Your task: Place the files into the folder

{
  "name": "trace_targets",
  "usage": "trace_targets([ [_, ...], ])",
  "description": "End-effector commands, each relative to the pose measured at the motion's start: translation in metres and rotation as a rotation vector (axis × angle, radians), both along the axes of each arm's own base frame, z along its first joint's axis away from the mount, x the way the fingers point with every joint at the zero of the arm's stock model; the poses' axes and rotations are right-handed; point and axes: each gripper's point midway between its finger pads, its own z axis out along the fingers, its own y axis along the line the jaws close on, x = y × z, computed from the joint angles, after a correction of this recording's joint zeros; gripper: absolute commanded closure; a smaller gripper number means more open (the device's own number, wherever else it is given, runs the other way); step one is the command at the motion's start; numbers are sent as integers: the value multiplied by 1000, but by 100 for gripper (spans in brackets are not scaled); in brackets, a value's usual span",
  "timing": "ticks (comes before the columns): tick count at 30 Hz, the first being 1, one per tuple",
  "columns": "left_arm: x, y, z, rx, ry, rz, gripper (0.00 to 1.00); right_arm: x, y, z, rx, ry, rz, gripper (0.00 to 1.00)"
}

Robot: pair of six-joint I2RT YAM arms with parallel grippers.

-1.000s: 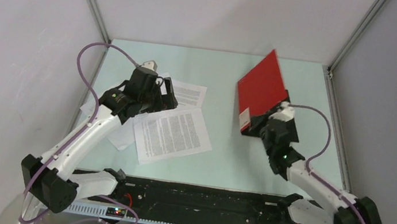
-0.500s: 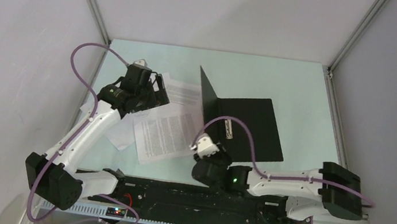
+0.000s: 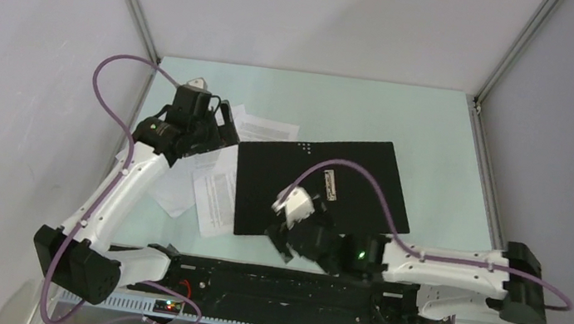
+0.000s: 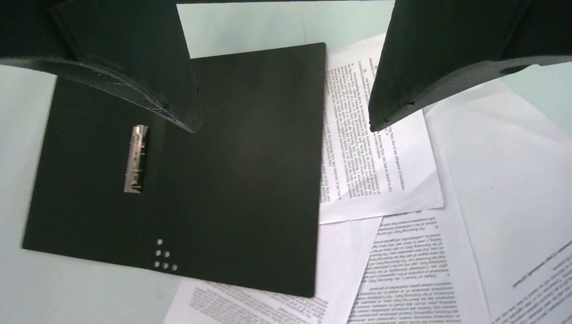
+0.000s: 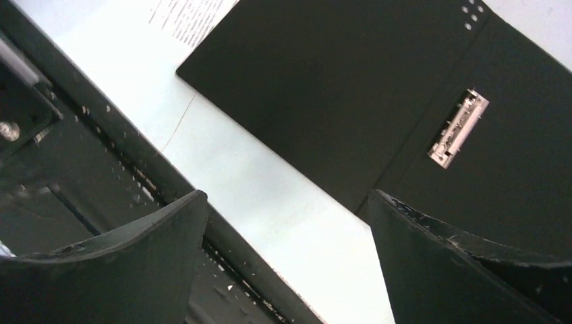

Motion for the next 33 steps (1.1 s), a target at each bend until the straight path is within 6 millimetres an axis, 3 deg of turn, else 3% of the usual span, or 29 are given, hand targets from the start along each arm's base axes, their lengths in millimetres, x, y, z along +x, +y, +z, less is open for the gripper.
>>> trace_targets([
  [1,7,-12,22,-29,-55,-53,2,50,-39,42,162,161,-223,7],
  [2,7,-14,18,-29,-45,-58,2,60,-47,39,142,206,-262,8],
  [3,6,-18,13,-30,-29,-62,2,88,-66,34,142,226,-376,11],
  [5,4,-24,4,-32,-6,-70,2,122,-82,4,56,289,-494,19],
  [6,3,-25,-1,-31,2,-74,2,132,-83,-1,46,303,-514,22],
  [7,1,-28,-3,-34,7,-80,2,149,-91,-21,-8,324,-562,27],
  [12,-8,-25,-16,-25,25,-80,2,198,-99,-63,-27,414,-650,39],
  [14,-11,-24,-19,-22,29,-77,2,208,-98,-77,-34,439,-654,43],
  [20,-15,-24,-29,-26,49,-75,2,209,-91,-105,-92,467,-649,49],
  [29,-11,-29,-38,-36,65,-81,2,201,-81,-118,-122,464,-649,54],
  [33,-11,-29,-38,-39,66,-79,2,198,-87,-130,-155,490,-663,62],
])
